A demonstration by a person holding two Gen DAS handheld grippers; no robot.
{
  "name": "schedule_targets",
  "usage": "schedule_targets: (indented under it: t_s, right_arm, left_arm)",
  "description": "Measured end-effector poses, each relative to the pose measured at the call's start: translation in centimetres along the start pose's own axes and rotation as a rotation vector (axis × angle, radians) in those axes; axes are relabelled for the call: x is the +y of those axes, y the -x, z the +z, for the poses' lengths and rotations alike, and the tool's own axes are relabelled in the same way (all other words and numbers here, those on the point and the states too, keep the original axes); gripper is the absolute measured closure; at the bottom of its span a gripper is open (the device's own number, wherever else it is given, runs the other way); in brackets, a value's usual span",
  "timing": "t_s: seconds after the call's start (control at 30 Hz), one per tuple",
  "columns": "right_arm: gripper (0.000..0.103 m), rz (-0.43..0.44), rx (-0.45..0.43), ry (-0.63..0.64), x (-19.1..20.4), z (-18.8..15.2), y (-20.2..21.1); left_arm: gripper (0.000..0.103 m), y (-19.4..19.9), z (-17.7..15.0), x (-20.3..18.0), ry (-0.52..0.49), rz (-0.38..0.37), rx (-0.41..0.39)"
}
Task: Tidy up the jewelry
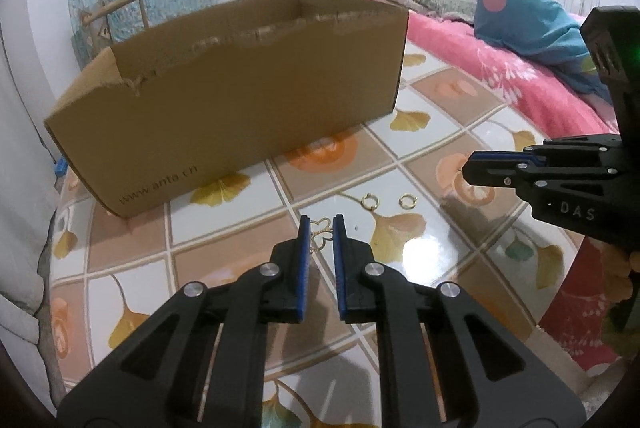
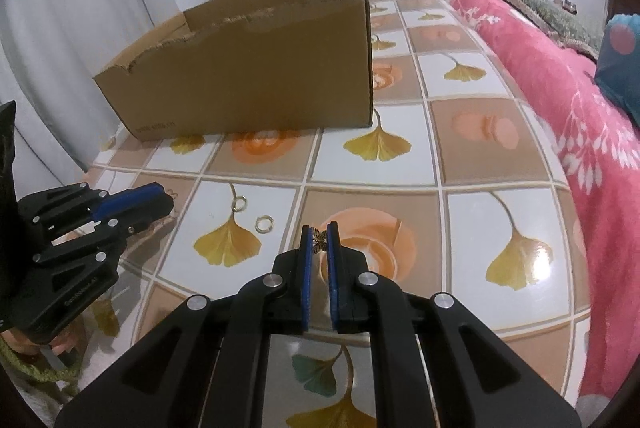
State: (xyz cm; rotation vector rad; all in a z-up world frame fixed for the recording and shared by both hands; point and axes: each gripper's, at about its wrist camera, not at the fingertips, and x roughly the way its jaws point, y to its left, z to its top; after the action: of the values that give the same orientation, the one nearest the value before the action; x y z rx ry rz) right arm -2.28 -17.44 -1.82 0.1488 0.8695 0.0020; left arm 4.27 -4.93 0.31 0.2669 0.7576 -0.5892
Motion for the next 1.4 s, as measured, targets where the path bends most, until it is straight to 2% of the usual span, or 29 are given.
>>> schedule_targets:
  t_s: [0.3, 0.43, 0.67, 0.8, 0.93, 1.13, 1.27, 1.33, 1.4]
  right_arm:
    - [0.096, 0.019, -0.103, 0.036, 1.5, 2.3, 3.7]
    - [0.096, 0.052, -0.179, 0.061, 2.4, 4.6, 5.4]
    - [0.096, 0.102, -0.301, 0.139, 3.9, 10.4, 6.6]
    - [0.096, 0.155, -0.305, 0.137, 3.7, 13.7, 5.0]
    - [0.096, 0.173, -0.244, 0.133, 3.2, 16.0, 1.7]
    - [0.096, 0.203, -0.150, 0.093, 2.2, 17.3, -2.2]
    - [0.095, 0.199, -0.105, 0.068, 1.8, 17.9, -3.9]
    - [0.093, 0.204, -0.094, 0.058, 1.5, 18.1, -4.3]
    - [0.087, 0.199, -0.101, 0.051, 1.4, 18.2, -4.1]
  left_arm:
    - [0.093, 4.4, 2.8, 0.0, -0.019, -0.004, -0.129]
    - [0.093, 6.5, 5.3, 0.3, -0.032, -0.004, -0.218]
    - [0.093, 7.3, 10.5, 2.0, -0.042, -0.010, -0.308]
    - [0.093, 4.7, 13.4, 3.7, -0.011, -0.053, -0.257]
    - [0.093, 0.6, 15.5, 5.8, 0.056, -0.113, -0.149]
    - [0.093, -4.6, 16.1, 8.0, 0.131, -0.169, -0.002]
    - [0.093, -6.5, 15.8, 9.1, 0.177, -0.195, 0.052]
    - [0.091, -7.0, 15.6, 9.4, 0.195, -0.211, 0.065]
    - [0.079, -6.9, 15.5, 9.5, 0.201, -0.207, 0.055]
